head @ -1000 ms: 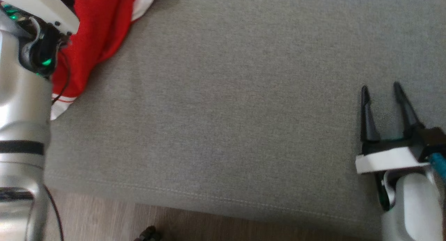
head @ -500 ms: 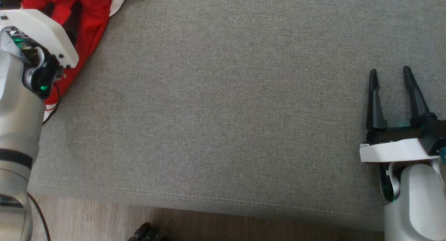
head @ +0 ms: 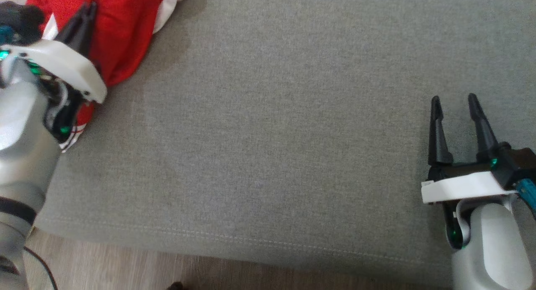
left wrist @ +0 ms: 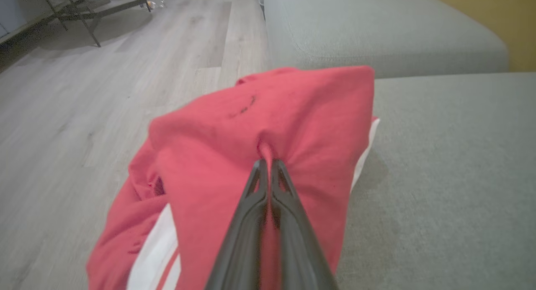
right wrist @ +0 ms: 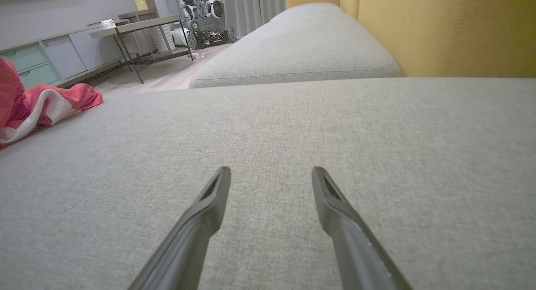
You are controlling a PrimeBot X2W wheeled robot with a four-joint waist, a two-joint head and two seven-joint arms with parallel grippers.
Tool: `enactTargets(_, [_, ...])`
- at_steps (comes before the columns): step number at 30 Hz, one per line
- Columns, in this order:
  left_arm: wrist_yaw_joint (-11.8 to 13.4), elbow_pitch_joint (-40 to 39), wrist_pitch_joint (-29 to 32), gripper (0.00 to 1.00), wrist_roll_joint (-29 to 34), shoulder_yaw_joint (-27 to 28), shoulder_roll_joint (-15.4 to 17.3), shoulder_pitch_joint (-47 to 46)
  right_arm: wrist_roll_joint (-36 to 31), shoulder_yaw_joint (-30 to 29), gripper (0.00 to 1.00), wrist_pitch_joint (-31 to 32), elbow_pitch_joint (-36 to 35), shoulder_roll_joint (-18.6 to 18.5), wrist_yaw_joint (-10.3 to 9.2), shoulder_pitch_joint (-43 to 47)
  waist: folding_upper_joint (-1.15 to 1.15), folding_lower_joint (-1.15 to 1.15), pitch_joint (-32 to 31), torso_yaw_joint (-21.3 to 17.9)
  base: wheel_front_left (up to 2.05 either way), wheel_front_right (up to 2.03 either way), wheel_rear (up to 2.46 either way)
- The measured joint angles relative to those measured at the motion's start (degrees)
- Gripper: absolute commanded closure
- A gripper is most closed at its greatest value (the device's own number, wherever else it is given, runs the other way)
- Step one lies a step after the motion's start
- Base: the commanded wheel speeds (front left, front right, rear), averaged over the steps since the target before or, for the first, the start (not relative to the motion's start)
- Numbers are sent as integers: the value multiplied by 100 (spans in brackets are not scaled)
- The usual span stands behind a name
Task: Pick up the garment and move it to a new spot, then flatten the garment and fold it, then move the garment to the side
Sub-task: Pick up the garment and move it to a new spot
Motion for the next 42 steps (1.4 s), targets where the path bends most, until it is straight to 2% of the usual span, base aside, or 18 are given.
enactTargets(3, [4, -178, -22, 100, 155, 391, 88, 1, 164, 93, 0, 0, 96, 0, 0, -1, 0, 0, -175, -18, 0, 0, 0])
enactTargets(7, [60, -879, -27, 100, 611, 1103, 183, 60, 364, 189, 0, 1, 202, 0, 0, -1, 0, 0, -406, -88, 0, 0, 0])
enactTargets(13, [159, -1827, -27, 100, 1410, 1745, 294, 586, 746, 458, 0, 1, 354, 0, 0, 24, 0, 0, -811, -300, 0, 0, 0])
enactTargets(18, [151, -2515, -27, 100, 1715, 1962, 383, 685, 1031, 661, 0, 1, 356, 1, 0, 37, 0, 0, -1059, -619, 0, 0, 0])
enactTargets(26, [144, -3423, -68, 100, 1913, 1879, 322, 685, 1338, 910, 0, 1, 270, 1, 0, -19, 0, 0, -1288, -1278, 0, 0, 0])
enactTargets(28, [144, -3565, -64, 100, 1918, 1769, 227, 676, 1371, 964, 0, 1, 202, 1, 0, -53, 0, 0, -1299, -1484, 0, 0, 0])
enactTargets(29, [148, -3638, -30, 100, 1960, 1636, 56, 647, 1407, 1006, 0, 1, 137, 1, 0, -90, 0, 0, -1288, -1696, 0, 0, 0])
enactTargets(34, [207, -3594, -10, 100, 2072, 1251, -479, 500, 1602, 1078, 0, 0, -51, 1, 0, -182, 0, 0, -1171, -2224, 0, 0, 0])
enactTargets(39, [178, -3125, 40, 100, 2234, 683, -957, 414, 1697, 1032, 0, 1, -162, 1, 0, -182, 0, 0, -934, -2641, 0, 0, 0])
enactTargets(42, [146, -2875, 38, 100, 2210, 528, -1134, 441, 1736, 1037, 0, 0, -183, 2, 0, -183, 0, 0, -825, -2774, 0, 0, 0])
